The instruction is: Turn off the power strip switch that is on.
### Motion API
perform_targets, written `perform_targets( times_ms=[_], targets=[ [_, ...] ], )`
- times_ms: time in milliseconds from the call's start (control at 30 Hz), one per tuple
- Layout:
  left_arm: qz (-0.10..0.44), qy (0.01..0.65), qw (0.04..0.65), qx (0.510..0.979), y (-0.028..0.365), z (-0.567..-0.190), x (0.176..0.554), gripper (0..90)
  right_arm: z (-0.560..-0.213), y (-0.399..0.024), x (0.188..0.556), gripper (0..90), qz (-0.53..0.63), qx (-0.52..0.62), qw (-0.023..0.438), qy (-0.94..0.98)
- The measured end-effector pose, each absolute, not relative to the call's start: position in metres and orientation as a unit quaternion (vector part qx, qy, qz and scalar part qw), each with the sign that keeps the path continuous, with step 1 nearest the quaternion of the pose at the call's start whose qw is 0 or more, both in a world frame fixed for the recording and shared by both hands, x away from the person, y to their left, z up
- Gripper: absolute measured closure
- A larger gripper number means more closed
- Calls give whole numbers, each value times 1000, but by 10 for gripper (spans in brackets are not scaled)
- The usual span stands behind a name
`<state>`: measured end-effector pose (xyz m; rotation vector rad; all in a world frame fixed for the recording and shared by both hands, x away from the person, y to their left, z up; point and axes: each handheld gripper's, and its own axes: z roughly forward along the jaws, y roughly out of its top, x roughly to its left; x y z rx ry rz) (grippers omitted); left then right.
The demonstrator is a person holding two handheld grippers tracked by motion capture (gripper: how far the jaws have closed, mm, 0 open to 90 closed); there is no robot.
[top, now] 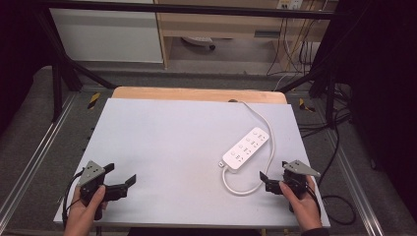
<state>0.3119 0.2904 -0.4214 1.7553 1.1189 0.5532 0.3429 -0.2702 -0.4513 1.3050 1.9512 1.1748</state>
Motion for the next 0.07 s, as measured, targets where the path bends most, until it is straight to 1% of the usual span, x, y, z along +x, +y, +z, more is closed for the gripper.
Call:
perform_targets(
  times_ms=[67],
  targets=[
    [228, 455, 471, 720, 290, -422, 312, 61, -452, -270, 344, 41, 429, 489, 255, 715]
  ],
)
